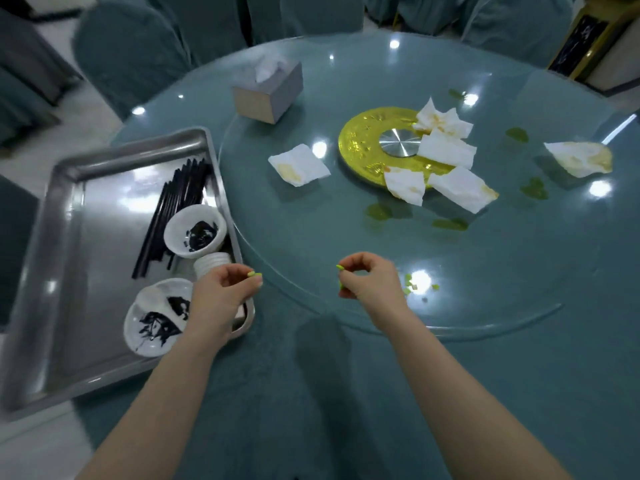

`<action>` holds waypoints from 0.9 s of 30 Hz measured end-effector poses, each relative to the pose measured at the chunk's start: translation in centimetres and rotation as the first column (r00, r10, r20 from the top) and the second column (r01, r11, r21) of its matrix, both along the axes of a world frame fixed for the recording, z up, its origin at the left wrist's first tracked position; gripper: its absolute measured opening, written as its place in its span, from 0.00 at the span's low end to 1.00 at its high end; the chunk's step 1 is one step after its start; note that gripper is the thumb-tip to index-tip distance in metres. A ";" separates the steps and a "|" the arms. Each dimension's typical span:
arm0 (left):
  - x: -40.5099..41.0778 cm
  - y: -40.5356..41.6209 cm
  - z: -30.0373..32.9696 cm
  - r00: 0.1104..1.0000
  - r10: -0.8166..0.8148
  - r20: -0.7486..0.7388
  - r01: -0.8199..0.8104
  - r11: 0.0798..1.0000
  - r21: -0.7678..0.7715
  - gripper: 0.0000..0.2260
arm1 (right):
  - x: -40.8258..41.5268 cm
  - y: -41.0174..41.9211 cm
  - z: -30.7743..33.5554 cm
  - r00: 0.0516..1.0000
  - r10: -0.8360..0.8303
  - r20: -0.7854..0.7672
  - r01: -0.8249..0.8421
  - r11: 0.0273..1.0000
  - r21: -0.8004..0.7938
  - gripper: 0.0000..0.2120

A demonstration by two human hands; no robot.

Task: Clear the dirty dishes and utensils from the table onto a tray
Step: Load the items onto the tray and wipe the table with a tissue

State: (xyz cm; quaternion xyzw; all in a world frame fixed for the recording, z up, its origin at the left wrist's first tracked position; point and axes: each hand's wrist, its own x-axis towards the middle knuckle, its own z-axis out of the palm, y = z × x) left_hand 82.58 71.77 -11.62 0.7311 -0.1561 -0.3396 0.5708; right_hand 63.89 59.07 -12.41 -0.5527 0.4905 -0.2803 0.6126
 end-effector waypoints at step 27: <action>13.4 14.0 -2.3 0.998 0.065 -0.023 -0.056 0.965 0.254 0.13 | 21.4 13.9 -1.5 0.770 0.482 -0.419 -0.542 0.839 -0.031 0.10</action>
